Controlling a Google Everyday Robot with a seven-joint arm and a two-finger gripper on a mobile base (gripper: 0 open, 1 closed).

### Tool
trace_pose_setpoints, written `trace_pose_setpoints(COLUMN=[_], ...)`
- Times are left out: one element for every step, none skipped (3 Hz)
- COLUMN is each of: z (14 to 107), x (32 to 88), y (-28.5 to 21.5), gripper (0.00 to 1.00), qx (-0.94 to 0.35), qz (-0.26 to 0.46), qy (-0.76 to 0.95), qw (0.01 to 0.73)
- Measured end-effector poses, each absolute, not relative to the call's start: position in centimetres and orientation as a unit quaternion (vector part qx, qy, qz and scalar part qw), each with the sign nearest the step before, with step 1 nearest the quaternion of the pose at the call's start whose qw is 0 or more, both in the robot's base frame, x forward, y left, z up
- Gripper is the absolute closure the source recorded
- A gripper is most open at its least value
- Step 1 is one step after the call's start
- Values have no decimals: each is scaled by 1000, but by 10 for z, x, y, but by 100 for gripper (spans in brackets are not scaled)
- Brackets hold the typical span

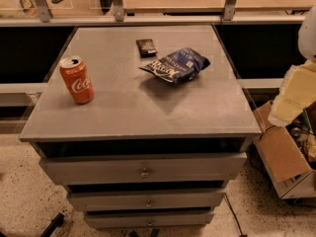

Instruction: Move brown chip bag near sponge

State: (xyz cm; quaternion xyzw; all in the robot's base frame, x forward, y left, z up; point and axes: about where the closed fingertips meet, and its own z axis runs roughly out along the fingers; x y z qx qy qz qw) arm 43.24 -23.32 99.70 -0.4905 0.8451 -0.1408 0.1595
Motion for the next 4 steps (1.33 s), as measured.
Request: trace_pose_setpoints(z=[1003, 1013, 1021, 1031], x=[433, 419, 412, 405], y=[-250, -268, -273, -273], gripper=[0, 0, 0, 0], qx=[-438, -382, -349, -330], qz=[-195, -262, -332, -374], qy=[863, 867, 844, 822], qw=[161, 186, 235, 276])
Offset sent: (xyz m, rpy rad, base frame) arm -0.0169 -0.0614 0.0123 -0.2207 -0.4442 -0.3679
